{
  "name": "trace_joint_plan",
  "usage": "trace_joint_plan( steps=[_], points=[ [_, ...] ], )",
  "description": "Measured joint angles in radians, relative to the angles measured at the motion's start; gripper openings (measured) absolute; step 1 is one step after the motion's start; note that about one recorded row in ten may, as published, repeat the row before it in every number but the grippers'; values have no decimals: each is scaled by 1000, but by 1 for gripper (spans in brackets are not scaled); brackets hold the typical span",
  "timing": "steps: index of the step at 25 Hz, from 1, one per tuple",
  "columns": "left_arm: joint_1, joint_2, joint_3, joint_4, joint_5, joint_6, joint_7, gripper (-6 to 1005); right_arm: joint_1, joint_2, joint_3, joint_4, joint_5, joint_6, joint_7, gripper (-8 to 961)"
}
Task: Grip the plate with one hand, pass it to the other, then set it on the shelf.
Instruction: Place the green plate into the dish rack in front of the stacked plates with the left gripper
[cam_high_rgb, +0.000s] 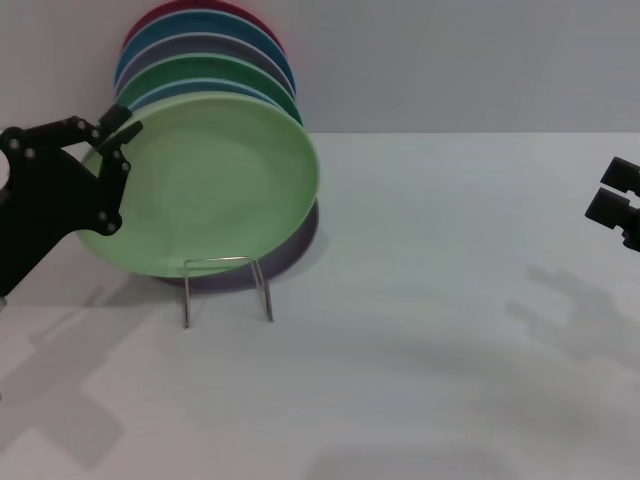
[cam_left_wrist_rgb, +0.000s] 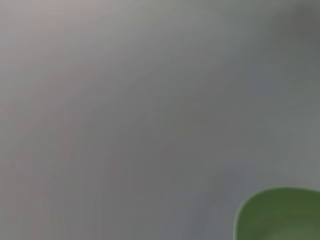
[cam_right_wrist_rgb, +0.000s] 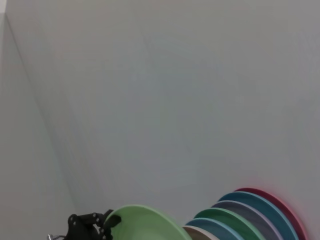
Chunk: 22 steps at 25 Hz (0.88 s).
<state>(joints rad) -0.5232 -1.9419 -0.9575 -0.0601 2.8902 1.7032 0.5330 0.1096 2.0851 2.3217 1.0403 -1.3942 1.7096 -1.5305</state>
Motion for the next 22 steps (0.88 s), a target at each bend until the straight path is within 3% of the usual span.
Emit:
trace_joint_plan(
  steps=[10, 17, 22],
  points=[
    [-1, -17, 7, 1, 0, -27, 54, 96, 8, -3, 1, 0, -1, -2, 0, 742],
    [8, -69, -24, 5, -4, -43, 149, 107, 14, -5, 1, 0, -6, -4, 1, 742],
    [8, -80, -19, 5, -3, -67, 187, 115, 14, -5, -2, 0, -11, -3, 2, 742]
  ],
)
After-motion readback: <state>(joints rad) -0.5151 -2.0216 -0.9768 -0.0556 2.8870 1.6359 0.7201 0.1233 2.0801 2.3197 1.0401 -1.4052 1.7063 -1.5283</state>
